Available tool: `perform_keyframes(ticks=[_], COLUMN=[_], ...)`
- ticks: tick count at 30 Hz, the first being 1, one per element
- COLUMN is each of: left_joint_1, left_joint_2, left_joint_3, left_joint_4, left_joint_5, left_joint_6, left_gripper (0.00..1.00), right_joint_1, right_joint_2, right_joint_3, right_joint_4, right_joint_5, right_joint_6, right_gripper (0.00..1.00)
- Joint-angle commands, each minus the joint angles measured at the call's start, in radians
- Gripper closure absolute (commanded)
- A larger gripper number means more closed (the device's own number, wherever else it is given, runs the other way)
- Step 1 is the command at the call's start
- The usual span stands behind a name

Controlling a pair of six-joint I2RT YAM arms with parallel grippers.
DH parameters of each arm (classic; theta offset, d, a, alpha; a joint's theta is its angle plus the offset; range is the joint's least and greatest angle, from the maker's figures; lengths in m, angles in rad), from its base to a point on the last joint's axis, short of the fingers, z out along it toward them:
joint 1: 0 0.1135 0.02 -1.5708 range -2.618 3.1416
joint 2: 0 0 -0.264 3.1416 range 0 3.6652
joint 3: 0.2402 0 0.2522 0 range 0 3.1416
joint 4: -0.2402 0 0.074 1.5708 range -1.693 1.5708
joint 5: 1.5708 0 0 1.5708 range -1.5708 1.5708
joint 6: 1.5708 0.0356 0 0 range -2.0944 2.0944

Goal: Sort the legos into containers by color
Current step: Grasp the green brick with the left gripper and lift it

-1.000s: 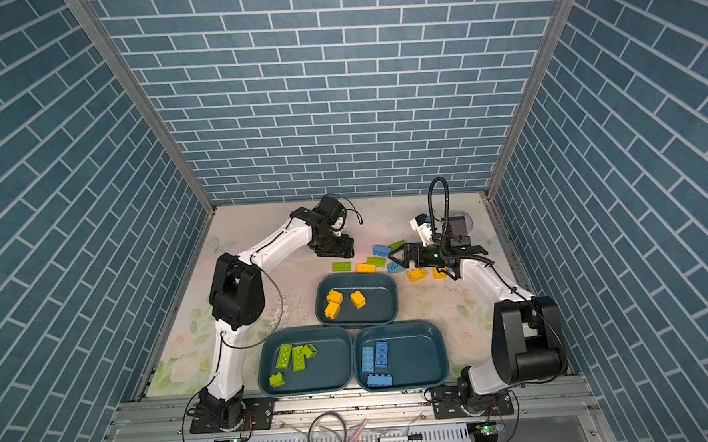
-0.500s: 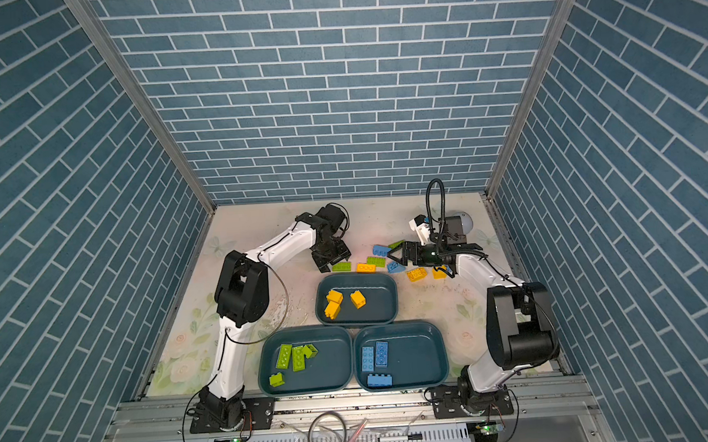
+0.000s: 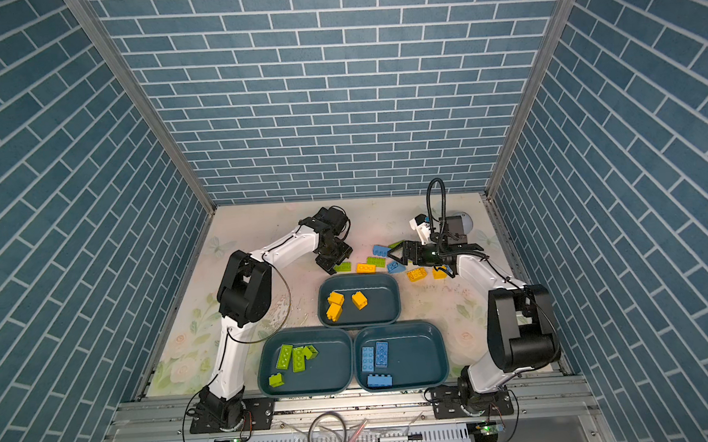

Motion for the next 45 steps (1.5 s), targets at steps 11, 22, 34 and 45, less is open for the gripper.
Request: perform_keyframes(ticks=[11, 22, 34, 45], left_joint_1=[0.010, -0.002, -0.017, -0.030], left_joint_2=[0.084, 0.135, 0.200, 0.212], left_joint_3=[0.060, 0.187, 0.260, 0.256], left_joint_4=[-0.019, -0.224, -0.228, -0.238], left_joint_5=[-0.078, -0.106, -0.055, -0.059], left_joint_6=[-0.073, -0.033, 0.025, 0.053], left_gripper=[0.42, 0.46, 0.45, 0.57], right_joint_1=[-0.002, -0.004, -0.005, -0.007], right_joint_2=[-0.025, -0.033, -0.067, -0.119], right_joint_3=[0.020, 0.001, -0.032, -0.076], right_joint_4=[-0.001, 0.006, -0.008, -0.015], right_joint_5=[-0.029, -0.036, -0.031, -0.021], right_joint_6=[0.023, 0.025, 0.019, 0.016], right_gripper=[0.02, 0.02, 0.02, 0.02])
